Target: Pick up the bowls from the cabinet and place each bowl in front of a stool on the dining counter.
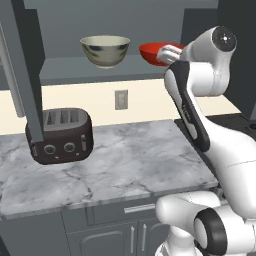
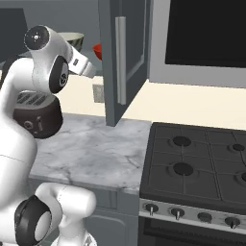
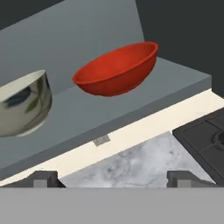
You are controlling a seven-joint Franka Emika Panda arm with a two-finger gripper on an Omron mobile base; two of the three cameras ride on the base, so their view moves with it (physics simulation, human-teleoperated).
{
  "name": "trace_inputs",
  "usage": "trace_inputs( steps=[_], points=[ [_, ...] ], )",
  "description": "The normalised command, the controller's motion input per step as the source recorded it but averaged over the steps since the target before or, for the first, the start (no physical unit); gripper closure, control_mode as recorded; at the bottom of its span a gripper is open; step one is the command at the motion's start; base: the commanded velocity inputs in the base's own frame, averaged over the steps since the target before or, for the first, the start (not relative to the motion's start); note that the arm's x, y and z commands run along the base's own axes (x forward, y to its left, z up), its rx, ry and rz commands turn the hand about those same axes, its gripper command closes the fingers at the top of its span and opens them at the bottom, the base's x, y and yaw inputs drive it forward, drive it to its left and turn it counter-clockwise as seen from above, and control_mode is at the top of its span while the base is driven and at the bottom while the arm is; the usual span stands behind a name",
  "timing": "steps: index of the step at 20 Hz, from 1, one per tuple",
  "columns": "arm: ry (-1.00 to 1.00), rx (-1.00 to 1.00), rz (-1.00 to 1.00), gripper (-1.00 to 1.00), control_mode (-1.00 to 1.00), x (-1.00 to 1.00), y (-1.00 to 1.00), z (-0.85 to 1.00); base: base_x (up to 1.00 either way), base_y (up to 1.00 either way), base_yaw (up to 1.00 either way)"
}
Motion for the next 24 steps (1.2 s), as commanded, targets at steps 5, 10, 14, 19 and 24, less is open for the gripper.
trace_inputs(
  steps=[5,10,14,19,24],
  points=[
    [-0.11,0.00,0.00,-1.00,-1.00,0.12,-0.15,0.17,0.00,0.00,0.00],
    [0.07,0.09,-0.06,-1.00,-1.00,0.07,-0.24,0.03,0.00,0.00,0.00],
    [0.19,0.09,-0.14,-1.00,-1.00,0.35,-0.01,0.01,0.00,0.00,0.00],
    [0.14,0.10,-0.05,-1.00,-1.00,0.52,-0.09,0.02,0.00,0.00,0.00],
    [0.01,0.05,0.00,-1.00,-1.00,0.37,-0.14,0.00,0.00,0.00,0.00]
  ],
)
